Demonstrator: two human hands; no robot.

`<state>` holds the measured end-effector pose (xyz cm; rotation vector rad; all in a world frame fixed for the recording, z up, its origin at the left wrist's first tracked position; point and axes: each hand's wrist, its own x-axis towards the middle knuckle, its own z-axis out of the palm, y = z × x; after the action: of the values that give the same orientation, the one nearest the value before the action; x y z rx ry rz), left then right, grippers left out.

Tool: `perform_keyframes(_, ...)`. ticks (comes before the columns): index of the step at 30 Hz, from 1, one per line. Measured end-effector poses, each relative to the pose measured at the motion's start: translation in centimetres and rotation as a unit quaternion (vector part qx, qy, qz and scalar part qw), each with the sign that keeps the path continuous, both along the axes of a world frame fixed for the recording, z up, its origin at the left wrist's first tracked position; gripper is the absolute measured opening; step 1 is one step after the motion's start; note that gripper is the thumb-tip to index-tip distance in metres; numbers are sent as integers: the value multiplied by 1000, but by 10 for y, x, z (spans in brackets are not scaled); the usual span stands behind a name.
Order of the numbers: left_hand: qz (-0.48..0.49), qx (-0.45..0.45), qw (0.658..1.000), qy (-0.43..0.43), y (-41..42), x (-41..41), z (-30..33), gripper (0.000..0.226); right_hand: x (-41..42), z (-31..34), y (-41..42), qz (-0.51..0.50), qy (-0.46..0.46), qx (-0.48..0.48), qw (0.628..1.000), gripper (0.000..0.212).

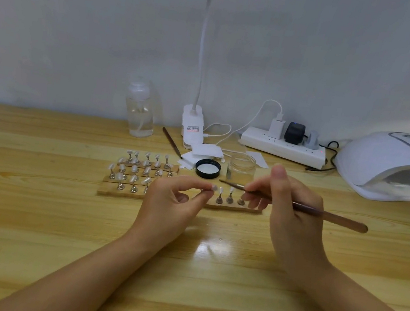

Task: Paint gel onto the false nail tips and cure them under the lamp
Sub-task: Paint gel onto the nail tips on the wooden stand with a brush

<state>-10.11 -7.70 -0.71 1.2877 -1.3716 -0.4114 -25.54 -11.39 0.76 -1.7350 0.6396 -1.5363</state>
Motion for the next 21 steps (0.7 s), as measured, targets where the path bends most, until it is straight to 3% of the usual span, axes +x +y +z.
perform_keyframes(10,-29,-40,999,-13,-3,1,-2,28,0,1,3,16,-5,39,999,45)
perform_keyframes(13,-31,-34,999,-5,-3,2,-3,25,0,3,2,6,-6,3,1000,39)
perform_keyframes(21,-17,-9,999,30,-2,0,-2,19,0,2,2,12,-14,25,1000,40)
